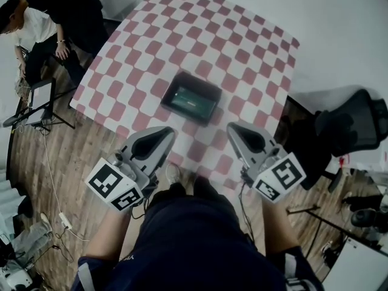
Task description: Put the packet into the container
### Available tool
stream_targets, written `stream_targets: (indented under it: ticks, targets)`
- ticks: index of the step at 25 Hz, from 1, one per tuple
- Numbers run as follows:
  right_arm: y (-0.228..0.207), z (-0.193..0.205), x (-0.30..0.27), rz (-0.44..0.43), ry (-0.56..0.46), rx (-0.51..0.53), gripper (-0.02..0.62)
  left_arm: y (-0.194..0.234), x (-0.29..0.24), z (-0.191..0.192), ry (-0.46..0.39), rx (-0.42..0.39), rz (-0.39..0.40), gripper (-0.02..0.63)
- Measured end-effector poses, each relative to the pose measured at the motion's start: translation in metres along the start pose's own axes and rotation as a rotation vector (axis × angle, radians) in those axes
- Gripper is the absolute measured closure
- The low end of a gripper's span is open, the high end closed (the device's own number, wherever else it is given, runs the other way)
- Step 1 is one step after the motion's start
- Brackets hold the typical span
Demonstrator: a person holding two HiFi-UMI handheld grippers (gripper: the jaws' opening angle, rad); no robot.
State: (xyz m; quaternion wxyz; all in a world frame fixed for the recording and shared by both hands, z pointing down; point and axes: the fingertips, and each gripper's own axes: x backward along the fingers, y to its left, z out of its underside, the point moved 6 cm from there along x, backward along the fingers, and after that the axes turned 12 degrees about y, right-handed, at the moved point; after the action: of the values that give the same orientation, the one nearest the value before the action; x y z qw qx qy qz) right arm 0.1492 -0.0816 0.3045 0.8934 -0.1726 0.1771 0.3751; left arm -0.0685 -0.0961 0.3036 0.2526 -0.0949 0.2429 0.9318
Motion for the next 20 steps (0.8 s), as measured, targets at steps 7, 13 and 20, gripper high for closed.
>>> stream_targets:
  ticks: [7, 13, 20]
  targets:
    - [0.003, 0.006, 0.001, 0.019, 0.013, 0.010, 0.580, -0.005, -0.003, -0.002, -0.001, -0.018, 0.010, 0.568]
    - [0.001, 0.010, -0.004, 0.023, 0.022, 0.006, 0.580, -0.005, -0.002, -0.001, -0.003, -0.020, 0.009, 0.568]
    - [-0.010, 0.029, -0.012, 0.022, 0.054, -0.053, 0.580, -0.004, -0.001, -0.002, -0.006, -0.015, 0.004, 0.568]
